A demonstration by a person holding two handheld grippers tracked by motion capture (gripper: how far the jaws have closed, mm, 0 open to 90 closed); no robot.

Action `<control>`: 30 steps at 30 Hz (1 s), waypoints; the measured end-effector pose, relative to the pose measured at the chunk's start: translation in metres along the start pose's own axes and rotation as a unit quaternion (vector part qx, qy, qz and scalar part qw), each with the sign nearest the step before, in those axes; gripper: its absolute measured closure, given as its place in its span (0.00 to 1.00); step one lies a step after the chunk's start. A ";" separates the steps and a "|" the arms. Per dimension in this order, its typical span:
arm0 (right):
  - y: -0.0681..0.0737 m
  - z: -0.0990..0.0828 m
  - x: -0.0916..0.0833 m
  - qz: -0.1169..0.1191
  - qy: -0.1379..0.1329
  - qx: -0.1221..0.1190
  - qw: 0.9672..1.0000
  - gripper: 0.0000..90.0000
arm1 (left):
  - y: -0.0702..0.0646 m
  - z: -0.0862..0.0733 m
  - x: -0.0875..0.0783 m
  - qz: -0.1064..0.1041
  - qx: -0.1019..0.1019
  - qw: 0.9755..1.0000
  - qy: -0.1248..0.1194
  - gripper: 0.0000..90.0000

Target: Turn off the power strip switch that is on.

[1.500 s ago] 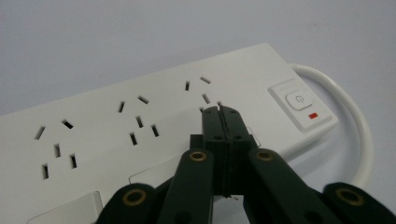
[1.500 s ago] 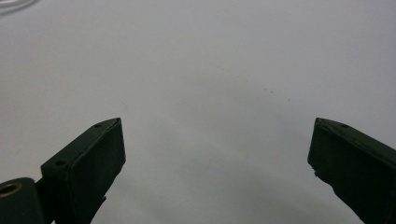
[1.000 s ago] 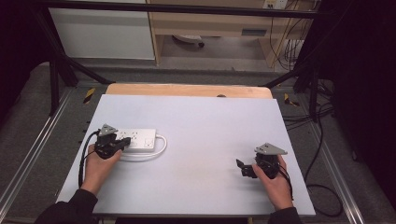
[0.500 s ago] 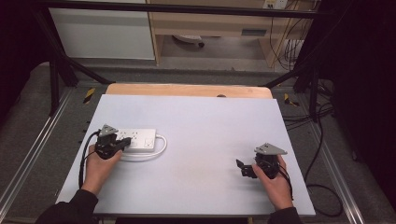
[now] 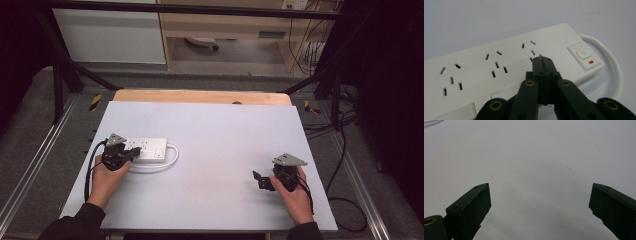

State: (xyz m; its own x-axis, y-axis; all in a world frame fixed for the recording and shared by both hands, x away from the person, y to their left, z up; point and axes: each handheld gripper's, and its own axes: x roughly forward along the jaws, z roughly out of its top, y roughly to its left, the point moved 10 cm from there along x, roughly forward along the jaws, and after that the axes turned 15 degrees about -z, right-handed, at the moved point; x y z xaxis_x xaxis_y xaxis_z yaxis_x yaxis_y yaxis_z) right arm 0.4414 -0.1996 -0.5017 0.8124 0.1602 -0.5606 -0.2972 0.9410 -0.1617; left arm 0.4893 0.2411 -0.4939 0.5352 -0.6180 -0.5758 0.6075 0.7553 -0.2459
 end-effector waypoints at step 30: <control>0.000 0.000 0.001 -0.002 0.000 -0.003 1.000 0.05 | 0.003 -0.003 0.000 -0.002 -0.011 1.000 -0.008 1.00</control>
State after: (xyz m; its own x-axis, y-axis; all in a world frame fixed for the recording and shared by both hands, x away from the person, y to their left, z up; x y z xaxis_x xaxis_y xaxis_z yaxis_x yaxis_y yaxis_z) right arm 0.4418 -0.1997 -0.5022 0.8132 0.1573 -0.5604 -0.2975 0.9399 -0.1679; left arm 0.4891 0.2438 -0.4967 0.5419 -0.6242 -0.5628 0.5967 0.7573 -0.2653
